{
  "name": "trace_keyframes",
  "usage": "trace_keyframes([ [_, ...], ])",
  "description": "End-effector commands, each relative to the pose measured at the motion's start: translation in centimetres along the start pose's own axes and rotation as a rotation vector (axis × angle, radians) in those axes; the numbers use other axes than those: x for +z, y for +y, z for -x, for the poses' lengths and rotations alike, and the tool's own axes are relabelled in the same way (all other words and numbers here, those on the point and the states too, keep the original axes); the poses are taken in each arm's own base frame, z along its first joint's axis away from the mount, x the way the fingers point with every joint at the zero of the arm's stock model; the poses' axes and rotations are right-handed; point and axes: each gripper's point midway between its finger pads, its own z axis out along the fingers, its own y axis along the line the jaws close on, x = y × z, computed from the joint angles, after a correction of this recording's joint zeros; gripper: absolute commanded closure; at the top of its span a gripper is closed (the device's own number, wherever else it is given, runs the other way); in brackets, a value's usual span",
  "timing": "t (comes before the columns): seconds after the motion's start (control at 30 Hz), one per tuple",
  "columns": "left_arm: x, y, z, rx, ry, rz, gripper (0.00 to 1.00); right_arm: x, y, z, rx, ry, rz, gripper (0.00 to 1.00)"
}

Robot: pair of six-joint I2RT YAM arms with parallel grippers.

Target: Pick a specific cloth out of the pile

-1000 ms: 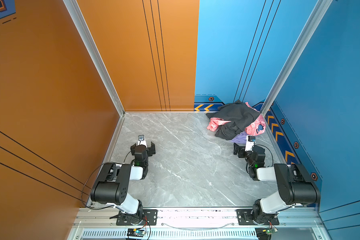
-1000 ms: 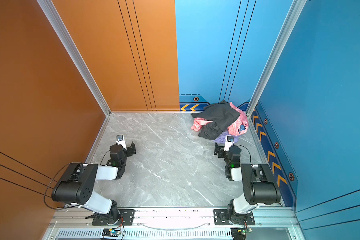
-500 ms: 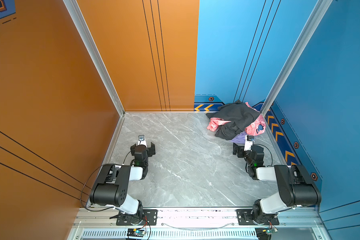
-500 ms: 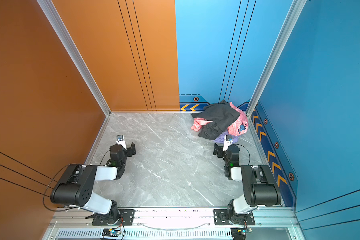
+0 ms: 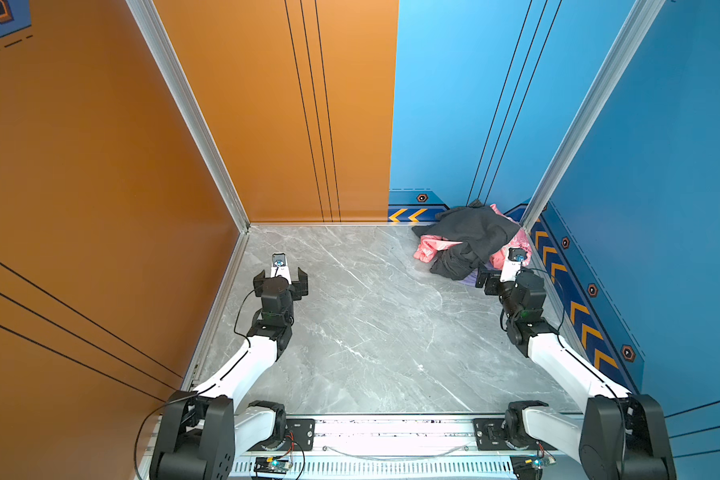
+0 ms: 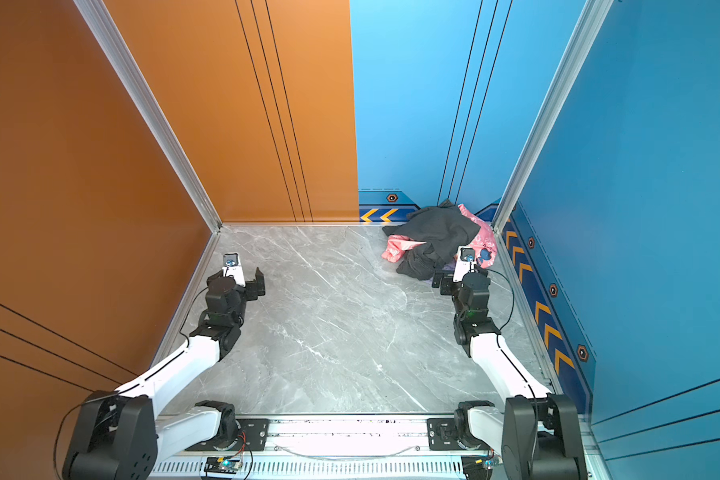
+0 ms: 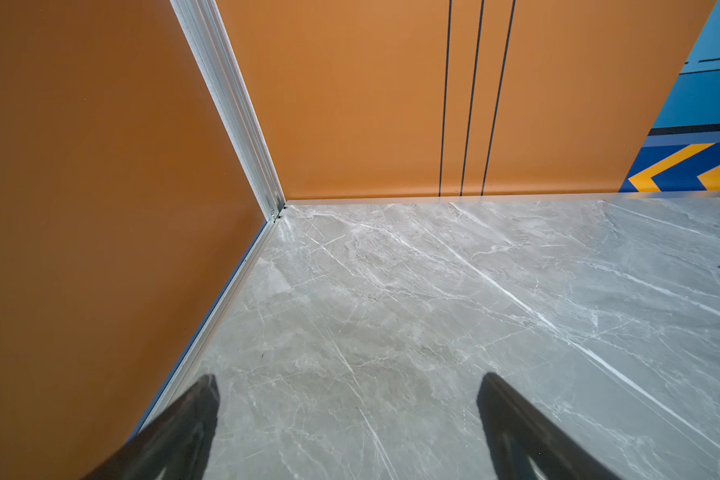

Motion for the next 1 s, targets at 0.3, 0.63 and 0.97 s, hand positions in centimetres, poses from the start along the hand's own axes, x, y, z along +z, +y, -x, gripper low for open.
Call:
trace_keyframes([
  [0.3,-1.1,3.0,0.2,-0.252,0.111,0.000,0.02,-1.6,-3.9,1.8,0.079,0.184,-0.142,0.00],
  [0.63,-0.8,-0.4,0.6,-0.316,0.141,-0.208,0.02,-0.7,-4.9,-2.4,0.466,0.374,-0.153,0.00],
  [0.97,-1.3,-3.3,1.1,-0.284,0.150,-0.329,0.02,3.1,-3.1,-8.8,0.757,0.546,-0.152,0.11],
])
